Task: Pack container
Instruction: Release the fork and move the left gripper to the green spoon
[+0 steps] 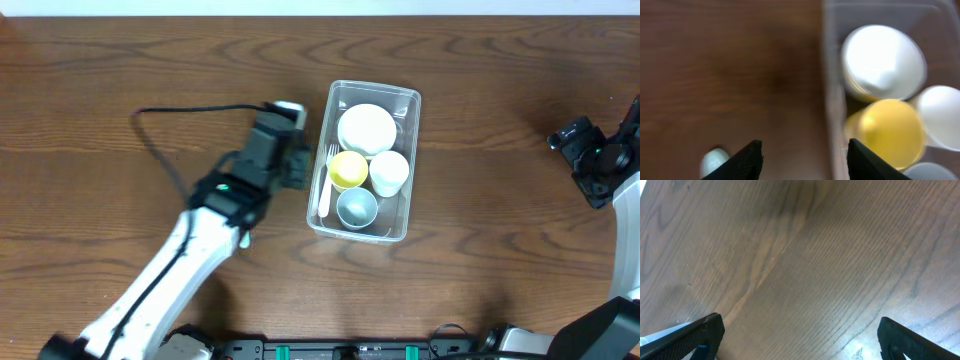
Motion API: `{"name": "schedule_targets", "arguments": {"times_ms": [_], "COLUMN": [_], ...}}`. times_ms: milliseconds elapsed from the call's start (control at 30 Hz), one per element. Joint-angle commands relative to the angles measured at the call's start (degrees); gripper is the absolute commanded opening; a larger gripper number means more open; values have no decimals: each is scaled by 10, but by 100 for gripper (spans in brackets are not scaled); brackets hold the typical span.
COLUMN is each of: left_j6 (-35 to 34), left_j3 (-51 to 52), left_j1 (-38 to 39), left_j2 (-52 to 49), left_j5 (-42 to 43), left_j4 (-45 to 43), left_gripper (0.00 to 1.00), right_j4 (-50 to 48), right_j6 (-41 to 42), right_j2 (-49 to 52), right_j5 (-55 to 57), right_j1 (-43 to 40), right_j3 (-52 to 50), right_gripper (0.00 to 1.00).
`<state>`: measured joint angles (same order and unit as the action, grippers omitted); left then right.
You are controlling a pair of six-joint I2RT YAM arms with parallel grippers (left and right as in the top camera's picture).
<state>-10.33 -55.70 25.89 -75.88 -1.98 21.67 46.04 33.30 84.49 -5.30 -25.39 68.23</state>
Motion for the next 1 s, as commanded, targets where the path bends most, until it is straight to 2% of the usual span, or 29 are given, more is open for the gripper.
{"name": "schedule_targets", "arguments": {"times_ms": [0, 200, 333, 500, 733, 967], "left_j6": [-11, -67, -98, -141, -175, -181], "left_j3": [-10, -8, -8, -8, -8, -8], "left_j1": [-44, -92, -96, -100, -122, -124], "left_j2": [21, -3, -31, -69, -128, -172], "left_j5": [-13, -13, -15, -56, -63, -58], "left_j4": [43, 106, 139, 175, 175, 173], "left_gripper": [55, 55, 55, 55, 56, 56], "right_j4": [0, 0, 0, 1, 0, 0], "right_j6": [5, 5, 5, 5, 5, 5], "right_j2": [2, 2, 2, 2, 2, 2], "right_j5": [6, 6, 6, 6, 6, 6], "right_j1": [-5, -5, -5, -5, -5, -5], "right_j3": [3, 3, 3, 3, 3, 3], "right_gripper": [99, 99, 99, 99, 99, 99]}}
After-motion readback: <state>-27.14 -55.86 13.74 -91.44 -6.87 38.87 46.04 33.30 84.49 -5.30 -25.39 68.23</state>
